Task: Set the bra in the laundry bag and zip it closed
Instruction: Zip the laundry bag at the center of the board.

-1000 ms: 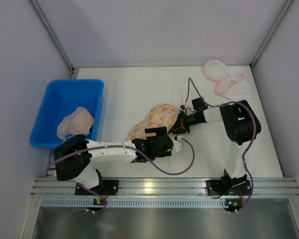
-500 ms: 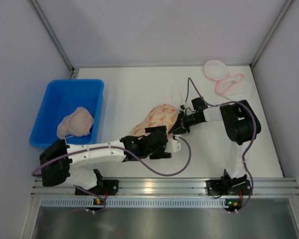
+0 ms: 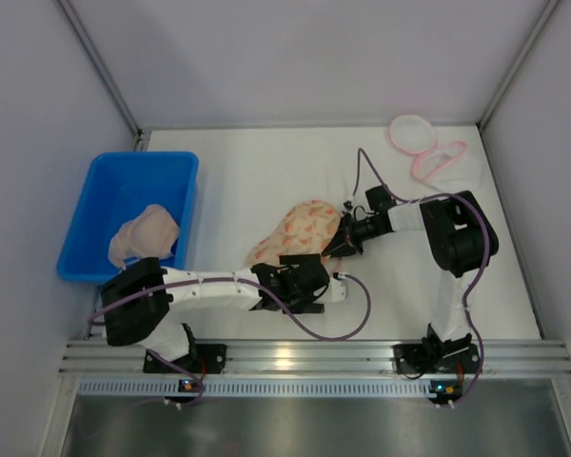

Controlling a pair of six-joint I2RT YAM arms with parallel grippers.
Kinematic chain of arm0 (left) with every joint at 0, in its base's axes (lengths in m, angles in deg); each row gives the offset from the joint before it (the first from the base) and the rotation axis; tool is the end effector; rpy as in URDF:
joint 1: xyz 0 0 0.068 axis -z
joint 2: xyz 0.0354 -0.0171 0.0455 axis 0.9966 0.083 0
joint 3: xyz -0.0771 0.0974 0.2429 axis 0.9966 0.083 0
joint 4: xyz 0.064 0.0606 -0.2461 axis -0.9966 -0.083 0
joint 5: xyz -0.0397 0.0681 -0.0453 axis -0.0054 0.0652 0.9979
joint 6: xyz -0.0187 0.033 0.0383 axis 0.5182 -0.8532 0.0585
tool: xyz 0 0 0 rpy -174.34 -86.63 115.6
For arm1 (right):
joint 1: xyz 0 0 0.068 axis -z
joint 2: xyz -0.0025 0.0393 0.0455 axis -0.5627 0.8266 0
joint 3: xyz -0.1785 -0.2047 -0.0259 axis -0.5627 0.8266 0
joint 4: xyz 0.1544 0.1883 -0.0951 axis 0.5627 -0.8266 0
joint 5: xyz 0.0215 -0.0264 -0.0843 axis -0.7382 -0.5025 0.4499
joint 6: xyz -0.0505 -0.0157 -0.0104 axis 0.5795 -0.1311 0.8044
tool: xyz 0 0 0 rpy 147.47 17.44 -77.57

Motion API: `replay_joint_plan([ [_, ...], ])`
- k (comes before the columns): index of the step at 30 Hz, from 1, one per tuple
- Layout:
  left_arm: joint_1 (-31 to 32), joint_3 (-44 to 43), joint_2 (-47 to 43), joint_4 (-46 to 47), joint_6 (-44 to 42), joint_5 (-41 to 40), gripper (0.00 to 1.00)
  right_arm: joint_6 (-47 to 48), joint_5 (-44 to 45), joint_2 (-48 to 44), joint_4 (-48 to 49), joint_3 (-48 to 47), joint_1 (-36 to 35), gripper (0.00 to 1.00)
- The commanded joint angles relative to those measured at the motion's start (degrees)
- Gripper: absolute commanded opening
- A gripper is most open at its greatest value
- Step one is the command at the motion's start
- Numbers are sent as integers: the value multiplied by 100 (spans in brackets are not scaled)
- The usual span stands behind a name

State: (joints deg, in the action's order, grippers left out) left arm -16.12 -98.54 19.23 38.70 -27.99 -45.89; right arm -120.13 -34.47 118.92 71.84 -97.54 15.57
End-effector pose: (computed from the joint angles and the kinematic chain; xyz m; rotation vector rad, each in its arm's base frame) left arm 0.1146 -0.2673 0.1857 1.7756 1.7696 0.1416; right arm 0.3162 0.1394 0.0984 -0.1779 -2.5321 -1.5319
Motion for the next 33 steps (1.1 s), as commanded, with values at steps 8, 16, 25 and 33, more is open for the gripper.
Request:
replay_joint_plan([
  [8, -241, 21, -115, 588, -252, -686, 98, 939, 108, -97, -884, -393, -171, 0],
  [16, -268, 127, -343, 720, -612, -730, 98, 1256, 257, -88, -1174, -543, -312, 0],
  [25, -259, 109, -687, 359, -701, -458, 98, 1274, 266, -35, -1236, -648, -303, 0],
  [33, -276, 153, -372, 481, -613, -527, 98, 1177, 64, -79, -1105, -587, -338, 0],
])
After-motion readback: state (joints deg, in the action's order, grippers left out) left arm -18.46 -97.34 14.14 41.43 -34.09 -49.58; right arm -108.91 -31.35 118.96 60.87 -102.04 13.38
